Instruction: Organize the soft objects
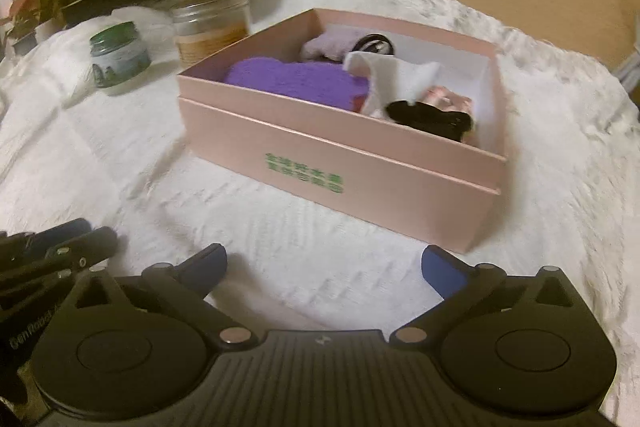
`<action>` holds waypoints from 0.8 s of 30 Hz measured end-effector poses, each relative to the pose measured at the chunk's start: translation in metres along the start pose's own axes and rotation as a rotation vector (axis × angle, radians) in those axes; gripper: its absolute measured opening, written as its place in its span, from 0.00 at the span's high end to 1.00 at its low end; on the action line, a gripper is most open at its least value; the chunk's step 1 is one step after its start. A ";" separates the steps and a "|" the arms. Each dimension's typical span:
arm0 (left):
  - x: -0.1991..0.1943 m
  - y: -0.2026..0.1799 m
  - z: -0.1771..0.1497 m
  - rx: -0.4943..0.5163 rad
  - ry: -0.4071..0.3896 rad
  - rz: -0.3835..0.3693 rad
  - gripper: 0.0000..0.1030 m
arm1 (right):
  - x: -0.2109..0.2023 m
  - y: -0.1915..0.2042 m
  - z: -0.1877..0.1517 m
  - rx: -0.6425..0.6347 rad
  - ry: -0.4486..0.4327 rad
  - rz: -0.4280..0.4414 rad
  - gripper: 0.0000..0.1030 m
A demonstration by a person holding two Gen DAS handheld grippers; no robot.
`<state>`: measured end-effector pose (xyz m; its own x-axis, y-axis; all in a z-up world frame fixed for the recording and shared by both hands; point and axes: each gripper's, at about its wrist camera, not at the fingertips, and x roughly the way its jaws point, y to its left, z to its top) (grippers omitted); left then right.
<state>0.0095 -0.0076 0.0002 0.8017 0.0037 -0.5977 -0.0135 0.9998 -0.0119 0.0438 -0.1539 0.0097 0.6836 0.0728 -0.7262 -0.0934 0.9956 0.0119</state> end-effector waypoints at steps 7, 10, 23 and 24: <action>-0.002 -0.017 -0.001 0.066 -0.002 0.057 0.77 | -0.003 0.000 -0.007 -0.009 -0.037 -0.007 0.00; 0.000 -0.018 0.000 0.074 -0.004 0.039 0.77 | -0.004 -0.005 -0.011 -0.012 -0.065 0.008 0.00; 0.003 -0.013 0.002 0.035 -0.004 0.015 0.77 | -0.005 -0.006 -0.013 -0.015 -0.086 0.011 0.00; 0.003 -0.012 0.002 0.036 -0.004 0.014 0.77 | -0.004 -0.006 -0.013 -0.015 -0.086 0.011 0.00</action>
<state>0.0131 -0.0200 0.0000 0.8042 0.0179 -0.5941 -0.0034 0.9997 0.0256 0.0317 -0.1610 0.0036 0.7419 0.0890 -0.6646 -0.1112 0.9938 0.0089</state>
